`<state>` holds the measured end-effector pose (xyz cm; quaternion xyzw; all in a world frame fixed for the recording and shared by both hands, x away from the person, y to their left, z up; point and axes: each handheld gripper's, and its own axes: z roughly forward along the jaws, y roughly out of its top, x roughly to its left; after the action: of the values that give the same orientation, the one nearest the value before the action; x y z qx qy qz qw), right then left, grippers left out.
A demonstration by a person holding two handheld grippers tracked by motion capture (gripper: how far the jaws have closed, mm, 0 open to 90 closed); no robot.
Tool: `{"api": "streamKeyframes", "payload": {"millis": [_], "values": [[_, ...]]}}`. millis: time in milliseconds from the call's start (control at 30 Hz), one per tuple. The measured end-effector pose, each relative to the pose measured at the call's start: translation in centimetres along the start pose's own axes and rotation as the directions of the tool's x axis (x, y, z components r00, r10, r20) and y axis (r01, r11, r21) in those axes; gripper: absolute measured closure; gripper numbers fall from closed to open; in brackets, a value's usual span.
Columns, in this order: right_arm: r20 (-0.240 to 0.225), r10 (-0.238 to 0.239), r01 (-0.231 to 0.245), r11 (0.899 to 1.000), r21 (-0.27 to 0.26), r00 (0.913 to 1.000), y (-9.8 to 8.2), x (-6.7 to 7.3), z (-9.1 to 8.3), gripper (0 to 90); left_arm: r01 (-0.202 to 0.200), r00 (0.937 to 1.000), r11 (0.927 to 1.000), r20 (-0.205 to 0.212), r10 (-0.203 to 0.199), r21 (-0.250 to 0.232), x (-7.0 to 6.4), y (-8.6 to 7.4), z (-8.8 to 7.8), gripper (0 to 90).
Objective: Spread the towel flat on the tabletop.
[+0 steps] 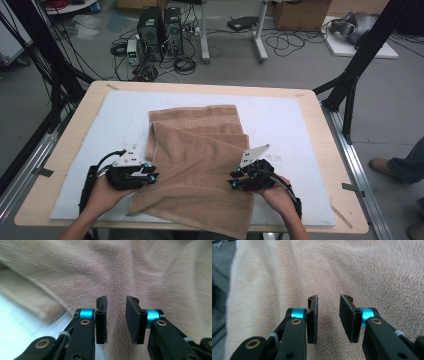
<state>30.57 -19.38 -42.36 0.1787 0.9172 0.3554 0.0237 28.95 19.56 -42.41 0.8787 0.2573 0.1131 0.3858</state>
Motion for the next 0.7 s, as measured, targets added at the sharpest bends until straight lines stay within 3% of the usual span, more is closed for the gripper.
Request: {"api": "streamKeyframes", "payload": {"millis": [33,100,133,200,300,333,500,600,700], "values": [[-0.004,0.008,-0.008,1.0,0.011,1.0,-0.1,-0.1,0.3,66.3,0.007,0.9999,0.9998,0.009,-0.007,0.016,0.1,0.0,0.5,68.6],[-0.012,0.012,-0.011,0.999,0.033,0.9999,-0.3,-0.2,0.9,67.5,-0.02,0.9994,0.9978,0.029,0.018,0.063,-0.1,-0.2,1.3,69.7],[-0.002,0.004,-0.004,1.0,0.025,1.0,-0.5,0.0,1.0,70.0,-0.043,0.9989,0.9972,0.021,0.041,0.062,-0.2,-0.3,1.4,71.8],[0.006,0.002,-0.003,1.0,0.015,1.0,-0.6,0.1,1.0,76.3,-0.049,0.9988,0.9967,0.013,0.048,0.065,-0.4,-0.2,1.3,81.2],[-0.009,0.0,0.0,1.0,0.015,1.0,-0.6,0.0,1.1,84.1,-0.047,0.9988,0.9963,0.016,0.046,0.071,-0.5,-0.2,1.1,85.2],[-0.01,-0.004,0.004,1.0,0.019,0.9999,-0.6,0.1,1.1,84.6,-0.055,0.9984,0.9961,0.014,0.054,0.069,-0.6,-0.3,0.9,85.5],[-0.031,-0.022,0.023,0.999,0.029,0.9993,-0.5,0.4,0.8,85.2,-0.022,0.9996,0.9995,-0.018,0.023,0.02,-0.5,-1.0,-0.6,86.1],[-0.015,-0.016,0.016,1.0,0.014,0.9998,-0.2,0.2,0.4,85.2,0.0,0.9992,1.0,-0.041,0.0,0.0,0.1,-1.0,-0.9,86.2],[0.023,-0.02,0.019,1.0,0.007,0.9995,0.6,-0.3,0.1,85.2,0.016,0.9952,0.9995,-0.096,-0.019,-0.026,0.7,-0.2,-0.6,86.1]]}}
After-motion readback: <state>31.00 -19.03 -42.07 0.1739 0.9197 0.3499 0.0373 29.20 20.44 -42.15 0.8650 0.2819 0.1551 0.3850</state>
